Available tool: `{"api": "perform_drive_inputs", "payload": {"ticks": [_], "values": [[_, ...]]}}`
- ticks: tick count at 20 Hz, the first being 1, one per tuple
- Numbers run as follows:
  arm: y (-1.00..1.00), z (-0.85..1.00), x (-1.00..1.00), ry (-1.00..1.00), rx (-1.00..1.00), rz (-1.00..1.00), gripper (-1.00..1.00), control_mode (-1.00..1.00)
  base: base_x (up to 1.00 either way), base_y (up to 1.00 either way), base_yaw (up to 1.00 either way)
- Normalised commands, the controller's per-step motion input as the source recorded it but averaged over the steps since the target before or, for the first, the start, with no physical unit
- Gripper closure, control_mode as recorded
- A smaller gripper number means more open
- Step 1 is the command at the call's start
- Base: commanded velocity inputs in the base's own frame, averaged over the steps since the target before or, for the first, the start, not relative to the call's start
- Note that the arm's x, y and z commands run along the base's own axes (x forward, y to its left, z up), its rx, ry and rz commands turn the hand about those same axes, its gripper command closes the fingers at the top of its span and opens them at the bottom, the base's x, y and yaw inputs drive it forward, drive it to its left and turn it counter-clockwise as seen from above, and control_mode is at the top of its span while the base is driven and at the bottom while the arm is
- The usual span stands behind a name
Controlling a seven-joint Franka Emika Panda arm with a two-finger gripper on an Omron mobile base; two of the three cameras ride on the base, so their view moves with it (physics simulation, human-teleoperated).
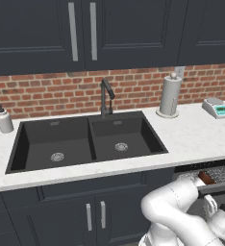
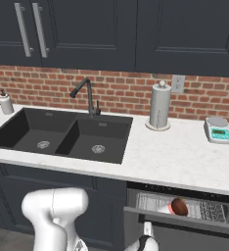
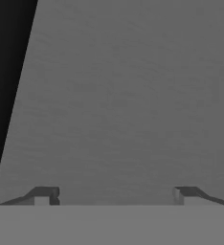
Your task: Pick up the cup and bowl from the counter, place them in the dishwasher, and close the dishwasher door.
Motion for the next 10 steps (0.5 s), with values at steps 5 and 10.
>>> {"api": "perform_drive_inputs", "payload": {"ticks": [5,10], "values": [[0.05,0.00,1.00,0.25,0.00,-0.04,-1.00,-1.00,0.00,0.00,0.00],[0.18,-0.11,1.00,0.21,0.00,-0.07,-1.00,-1.00,0.00,0.00,0.00]]}}
